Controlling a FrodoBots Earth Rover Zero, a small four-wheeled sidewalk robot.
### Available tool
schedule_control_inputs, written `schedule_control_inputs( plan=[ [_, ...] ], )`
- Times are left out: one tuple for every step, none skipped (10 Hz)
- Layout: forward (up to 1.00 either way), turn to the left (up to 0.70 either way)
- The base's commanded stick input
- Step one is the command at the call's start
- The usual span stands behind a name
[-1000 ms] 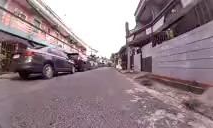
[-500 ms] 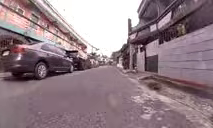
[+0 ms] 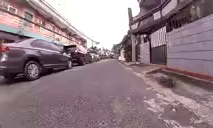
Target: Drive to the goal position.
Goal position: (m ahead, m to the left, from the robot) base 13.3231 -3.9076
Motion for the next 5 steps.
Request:
schedule_control_inputs(
  plan=[
    [1.0,-0.16],
    [1.0,0.0],
    [1.0,0.0],
    [1.0,0.0],
    [1.0,0.0]
  ],
)
